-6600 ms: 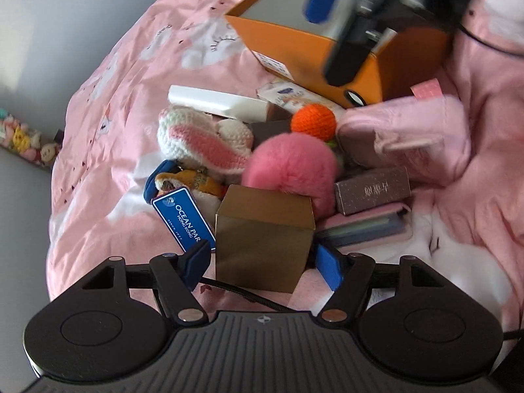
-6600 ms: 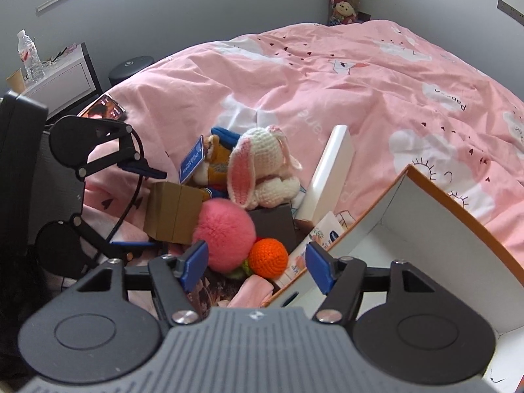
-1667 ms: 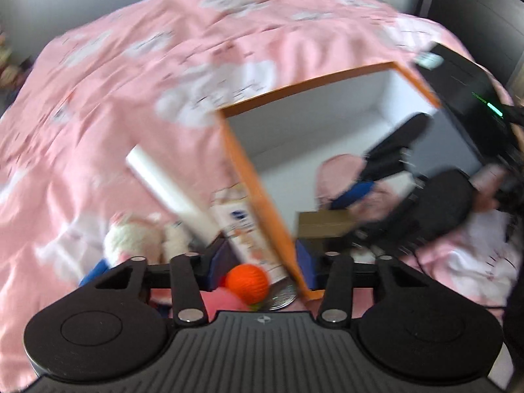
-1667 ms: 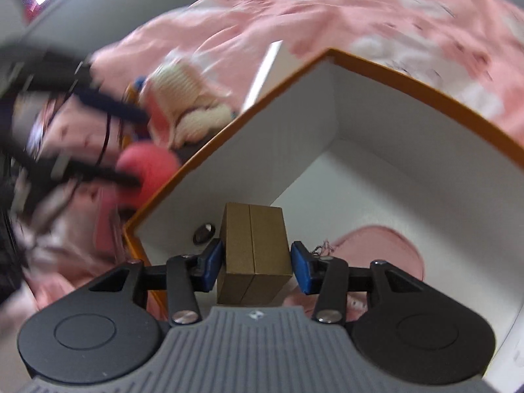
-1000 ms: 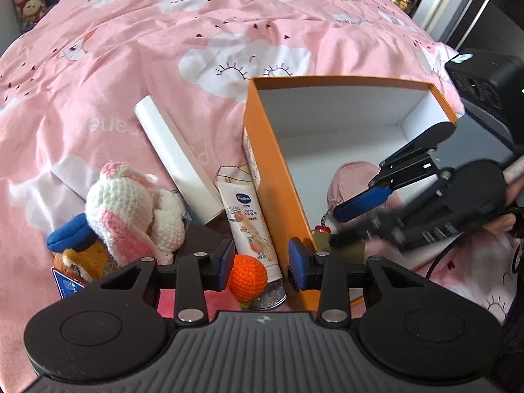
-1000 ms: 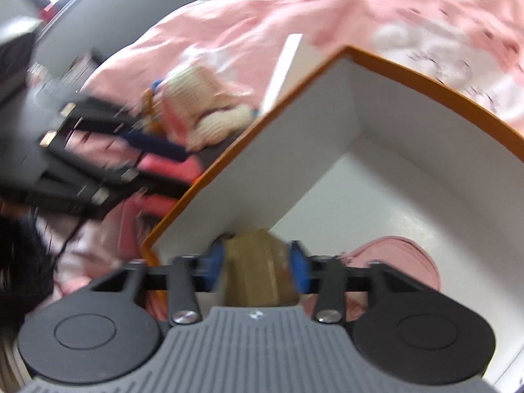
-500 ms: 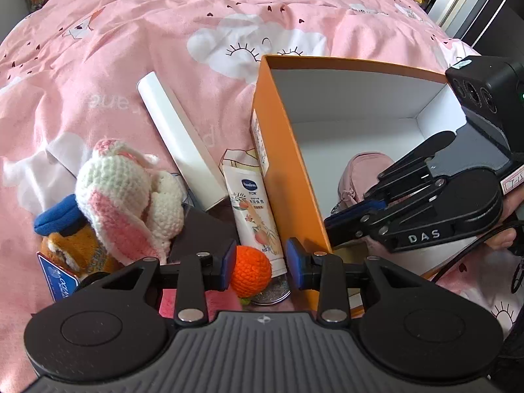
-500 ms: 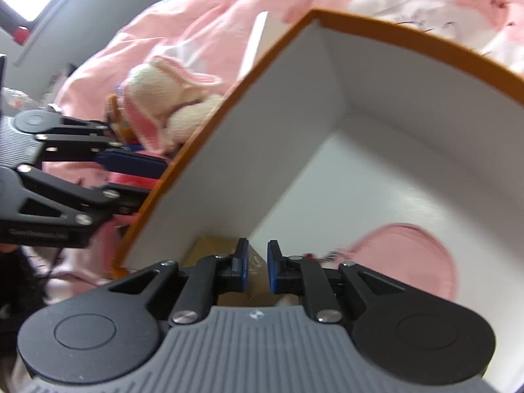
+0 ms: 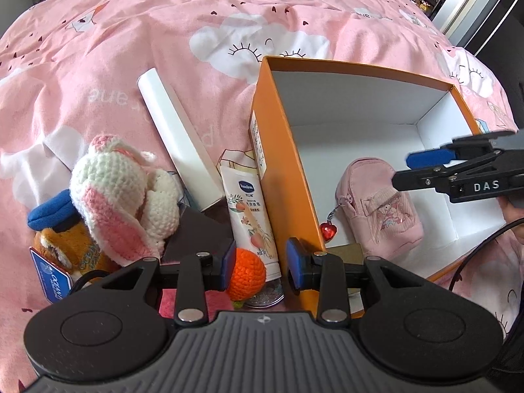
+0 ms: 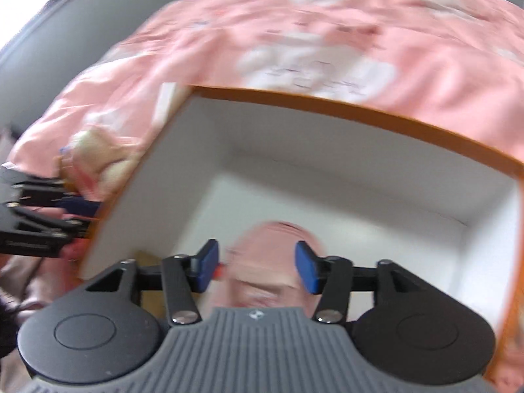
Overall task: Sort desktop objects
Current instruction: 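Lower the brown cube into the orange box and open the right tool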
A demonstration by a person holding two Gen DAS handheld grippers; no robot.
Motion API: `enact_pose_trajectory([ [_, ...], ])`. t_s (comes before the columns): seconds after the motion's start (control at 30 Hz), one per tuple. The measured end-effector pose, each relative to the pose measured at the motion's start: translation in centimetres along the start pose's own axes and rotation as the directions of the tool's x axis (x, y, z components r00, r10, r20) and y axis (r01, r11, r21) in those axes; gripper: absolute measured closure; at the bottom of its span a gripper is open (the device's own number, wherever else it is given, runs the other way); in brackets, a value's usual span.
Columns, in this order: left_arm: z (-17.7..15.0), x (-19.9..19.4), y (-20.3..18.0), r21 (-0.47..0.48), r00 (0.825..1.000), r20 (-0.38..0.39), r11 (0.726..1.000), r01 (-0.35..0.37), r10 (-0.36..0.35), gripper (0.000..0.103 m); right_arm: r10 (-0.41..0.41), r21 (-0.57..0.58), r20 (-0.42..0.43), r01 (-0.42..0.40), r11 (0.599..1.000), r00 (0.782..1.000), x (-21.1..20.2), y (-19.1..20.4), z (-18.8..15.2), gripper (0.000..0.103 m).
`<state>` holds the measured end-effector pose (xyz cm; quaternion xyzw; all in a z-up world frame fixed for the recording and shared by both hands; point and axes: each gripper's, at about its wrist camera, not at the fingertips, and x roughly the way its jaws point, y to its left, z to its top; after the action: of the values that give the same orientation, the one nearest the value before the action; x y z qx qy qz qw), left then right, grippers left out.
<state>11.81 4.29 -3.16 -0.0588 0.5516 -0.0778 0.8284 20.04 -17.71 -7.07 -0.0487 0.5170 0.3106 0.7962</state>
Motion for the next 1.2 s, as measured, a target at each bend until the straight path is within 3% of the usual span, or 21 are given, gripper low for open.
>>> enact_pose_trajectory([
  [0.07, 0.0, 0.0, -0.1, -0.002, 1.000, 0.000, 1.000, 0.006, -0.006, 0.064, 0.002, 0.072, -0.036, 0.000, 0.997, 0.999, 0.4, -1.7, -0.5, 0.044],
  [0.17, -0.1, -0.2, -0.3, -0.001, 1.000, 0.006, 1.000, -0.001, 0.001, 0.064, 0.087, 0.167, -0.078, -0.073, 0.983, 0.993, 1.4, -3.7, -1.5, 0.045],
  [0.27, -0.2, -0.2, -0.3, -0.009, 1.000, 0.004, 1.000, -0.001, 0.001, 0.064, 0.097, 0.167, -0.114, -0.078, 0.983, 0.989, 2.0, -3.7, -2.0, 0.078],
  [0.37, -0.2, -0.1, -0.4, -0.009, 1.000, 0.002, 1.000, -0.006, 0.006, 0.064, 0.091, 0.116, -0.163, -0.073, 0.991, 0.982, 2.4, -2.9, -2.3, 0.081],
  [0.63, 0.0, -0.1, -0.3, -0.021, 1.000, 0.005, 1.000, -0.009, 0.009, 0.064, 0.032, 0.017, -0.183, -0.030, 0.999, 0.983, 2.3, -1.7, -2.4, 0.080],
  [0.83, -0.2, -0.3, -0.2, -0.026, 1.000, 0.017, 1.000, -0.015, 0.015, 0.064, 0.010, 0.001, -0.180, -0.010, 1.000, 0.984, 2.1, -1.2, -2.6, 0.070],
  [0.93, -0.4, -0.6, -0.3, -0.023, 0.999, 0.028, 0.999, -0.027, 0.027, 0.064, -0.008, 0.003, -0.152, 0.008, 1.000, 0.988, 1.7, -0.9, -2.6, 0.064],
  [1.1, -0.8, -1.3, -0.1, -0.026, 0.998, 0.055, 0.999, -0.024, 0.026, 0.064, -0.038, -0.005, -0.080, 0.038, 0.999, 0.996, 0.3, 0.0, -2.3, 0.064],
  [1.2, -1.1, -2.0, 0.2, -0.036, 0.996, 0.079, 0.999, -0.030, 0.033, 0.064, -0.015, -0.019, -0.030, 0.015, 1.000, 0.999, -1.2, 1.0, -2.4, 0.064],
])
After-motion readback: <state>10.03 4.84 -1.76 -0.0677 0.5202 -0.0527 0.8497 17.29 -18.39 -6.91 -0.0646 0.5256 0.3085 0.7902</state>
